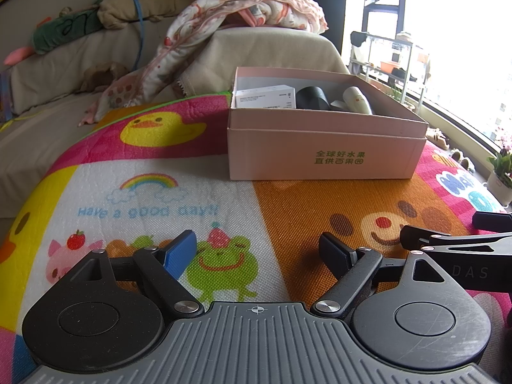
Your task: Organize rigid objects
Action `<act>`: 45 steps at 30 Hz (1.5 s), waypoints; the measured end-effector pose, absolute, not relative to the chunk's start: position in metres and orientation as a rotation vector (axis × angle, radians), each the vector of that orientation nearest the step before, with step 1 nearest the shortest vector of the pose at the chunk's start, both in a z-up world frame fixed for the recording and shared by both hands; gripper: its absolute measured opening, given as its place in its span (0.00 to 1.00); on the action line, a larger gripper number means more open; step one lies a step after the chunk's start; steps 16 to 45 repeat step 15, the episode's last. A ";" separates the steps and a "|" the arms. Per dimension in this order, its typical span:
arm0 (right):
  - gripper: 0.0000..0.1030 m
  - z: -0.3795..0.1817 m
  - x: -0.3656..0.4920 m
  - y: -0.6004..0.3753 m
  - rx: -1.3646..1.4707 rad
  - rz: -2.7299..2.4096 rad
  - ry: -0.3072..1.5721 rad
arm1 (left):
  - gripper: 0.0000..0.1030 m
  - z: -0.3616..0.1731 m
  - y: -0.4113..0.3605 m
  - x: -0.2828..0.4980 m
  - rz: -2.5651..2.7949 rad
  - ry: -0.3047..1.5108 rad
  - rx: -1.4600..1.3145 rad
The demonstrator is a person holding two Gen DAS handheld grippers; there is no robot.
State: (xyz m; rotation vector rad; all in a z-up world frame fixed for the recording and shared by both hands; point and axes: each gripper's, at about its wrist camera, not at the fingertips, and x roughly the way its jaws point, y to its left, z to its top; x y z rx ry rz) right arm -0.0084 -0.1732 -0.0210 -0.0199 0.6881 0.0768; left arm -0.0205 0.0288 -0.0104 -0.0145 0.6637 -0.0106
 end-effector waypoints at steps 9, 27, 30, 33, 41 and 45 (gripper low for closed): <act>1.00 -0.021 -0.008 -0.173 -0.019 0.077 0.688 | 0.85 -0.010 0.028 -0.021 -0.011 0.663 -0.015; 1.00 -0.021 -0.008 -0.173 -0.020 0.077 0.688 | 0.86 -0.010 0.027 -0.020 -0.011 0.665 -0.002; 1.00 -0.021 -0.008 -0.173 -0.020 0.077 0.688 | 0.86 -0.010 0.027 -0.020 -0.011 0.665 -0.002; 1.00 -0.021 -0.008 -0.173 -0.020 0.077 0.688 | 0.86 -0.010 0.027 -0.020 -0.011 0.665 -0.002; 1.00 -0.021 -0.008 -0.173 -0.020 0.077 0.688 | 0.86 -0.010 0.027 -0.020 -0.011 0.665 -0.002; 1.00 -0.021 -0.008 -0.173 -0.020 0.077 0.688 | 0.86 -0.010 0.027 -0.020 -0.011 0.665 -0.002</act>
